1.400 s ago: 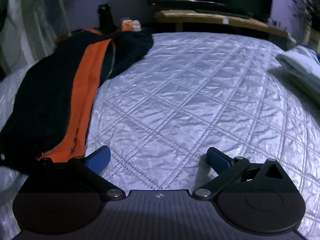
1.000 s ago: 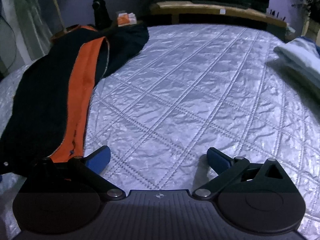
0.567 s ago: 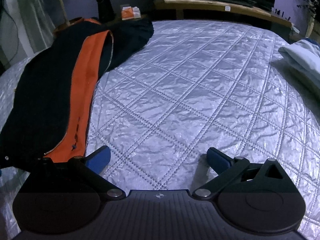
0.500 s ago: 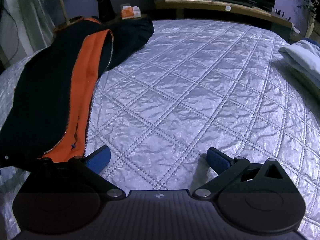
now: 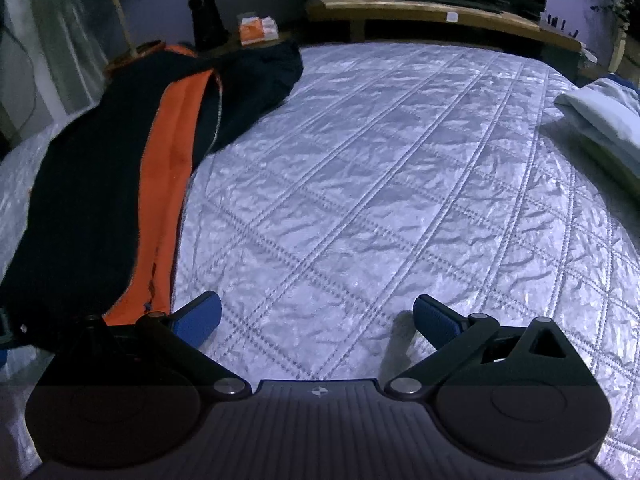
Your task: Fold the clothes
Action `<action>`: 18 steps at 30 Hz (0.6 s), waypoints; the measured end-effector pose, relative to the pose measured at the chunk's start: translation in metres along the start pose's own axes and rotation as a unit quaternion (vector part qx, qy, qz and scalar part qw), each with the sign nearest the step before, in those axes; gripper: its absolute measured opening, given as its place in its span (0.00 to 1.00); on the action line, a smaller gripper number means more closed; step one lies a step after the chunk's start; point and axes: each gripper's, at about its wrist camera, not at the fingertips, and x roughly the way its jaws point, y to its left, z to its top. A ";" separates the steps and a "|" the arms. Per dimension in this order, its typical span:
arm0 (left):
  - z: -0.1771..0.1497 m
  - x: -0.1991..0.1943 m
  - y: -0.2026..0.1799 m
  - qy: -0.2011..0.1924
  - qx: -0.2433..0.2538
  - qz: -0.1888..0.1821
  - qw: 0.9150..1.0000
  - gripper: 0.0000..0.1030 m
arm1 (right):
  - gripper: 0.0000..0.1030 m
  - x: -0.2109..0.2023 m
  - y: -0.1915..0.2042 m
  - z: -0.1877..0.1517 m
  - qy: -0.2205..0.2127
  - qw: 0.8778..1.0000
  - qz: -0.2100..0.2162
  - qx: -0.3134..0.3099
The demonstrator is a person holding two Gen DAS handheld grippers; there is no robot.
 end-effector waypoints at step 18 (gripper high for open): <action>0.060 0.017 0.060 -0.001 -0.040 -0.005 0.999 0.97 | 1.00 0.029 -0.022 0.000 -0.096 0.994 -0.048 -0.017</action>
